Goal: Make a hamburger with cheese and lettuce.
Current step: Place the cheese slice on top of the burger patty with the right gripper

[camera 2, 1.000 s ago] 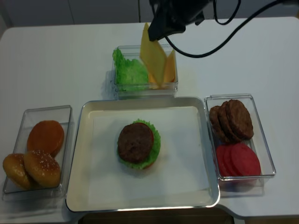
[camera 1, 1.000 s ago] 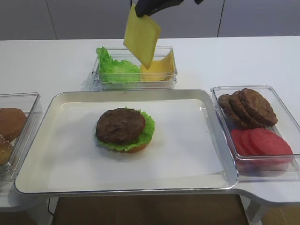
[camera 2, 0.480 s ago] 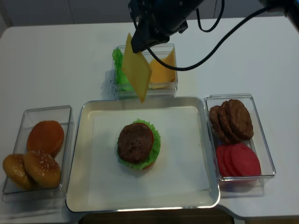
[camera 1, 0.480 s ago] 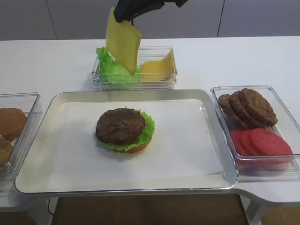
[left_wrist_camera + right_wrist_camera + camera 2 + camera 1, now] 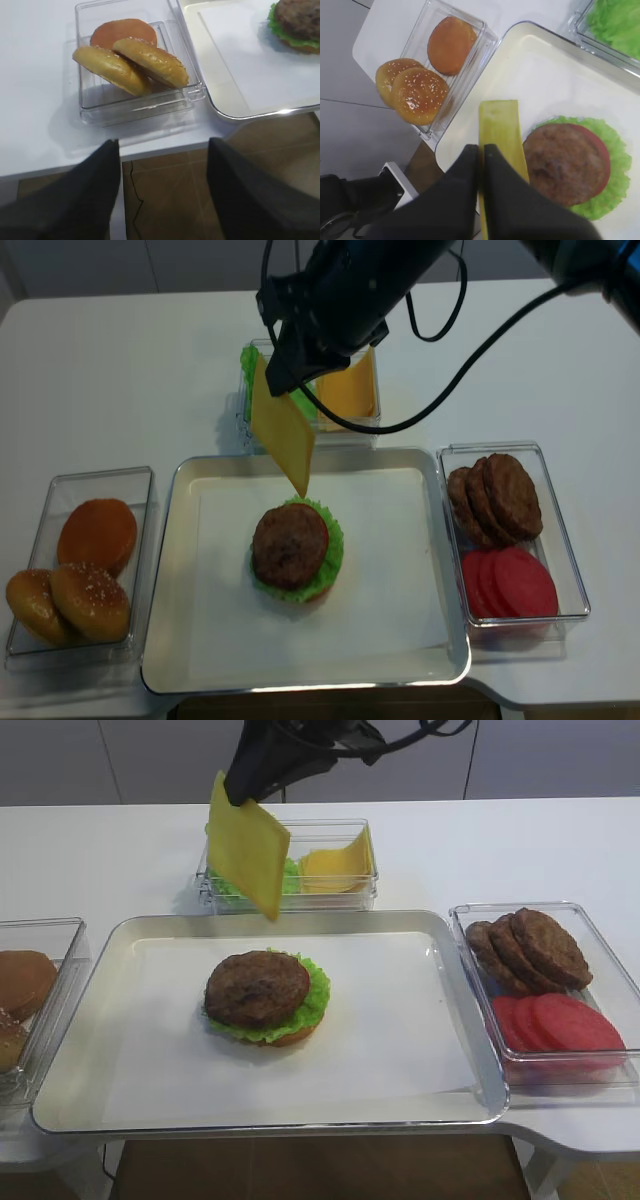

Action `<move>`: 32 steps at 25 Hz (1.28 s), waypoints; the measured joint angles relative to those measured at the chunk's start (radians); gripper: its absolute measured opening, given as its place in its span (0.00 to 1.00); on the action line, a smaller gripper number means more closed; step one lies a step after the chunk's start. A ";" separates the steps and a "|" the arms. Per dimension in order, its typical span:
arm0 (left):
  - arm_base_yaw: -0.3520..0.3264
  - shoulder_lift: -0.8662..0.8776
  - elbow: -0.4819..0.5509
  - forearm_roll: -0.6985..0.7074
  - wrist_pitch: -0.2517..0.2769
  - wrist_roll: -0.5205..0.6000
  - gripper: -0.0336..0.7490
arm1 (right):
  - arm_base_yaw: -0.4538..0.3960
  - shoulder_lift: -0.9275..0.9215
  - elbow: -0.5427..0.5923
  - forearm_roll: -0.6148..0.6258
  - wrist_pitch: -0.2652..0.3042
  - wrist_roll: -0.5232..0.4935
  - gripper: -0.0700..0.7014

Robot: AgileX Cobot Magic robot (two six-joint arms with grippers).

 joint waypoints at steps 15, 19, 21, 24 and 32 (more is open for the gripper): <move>0.000 0.000 0.000 0.000 0.000 0.000 0.57 | 0.087 -0.067 0.151 -0.021 -0.007 -0.005 0.15; 0.000 0.000 0.000 0.000 0.000 0.000 0.57 | 0.111 -0.067 0.186 -0.024 -0.007 -0.011 0.15; 0.000 0.000 0.000 0.000 0.000 0.000 0.57 | 0.113 -0.067 0.196 -0.024 -0.007 -0.019 0.15; 0.000 0.000 0.000 0.000 0.000 0.000 0.57 | 0.113 -0.067 0.202 -0.024 -0.010 -0.026 0.15; 0.000 0.000 0.000 0.000 0.000 0.000 0.57 | 0.115 -0.067 0.202 -0.036 -0.010 -0.030 0.15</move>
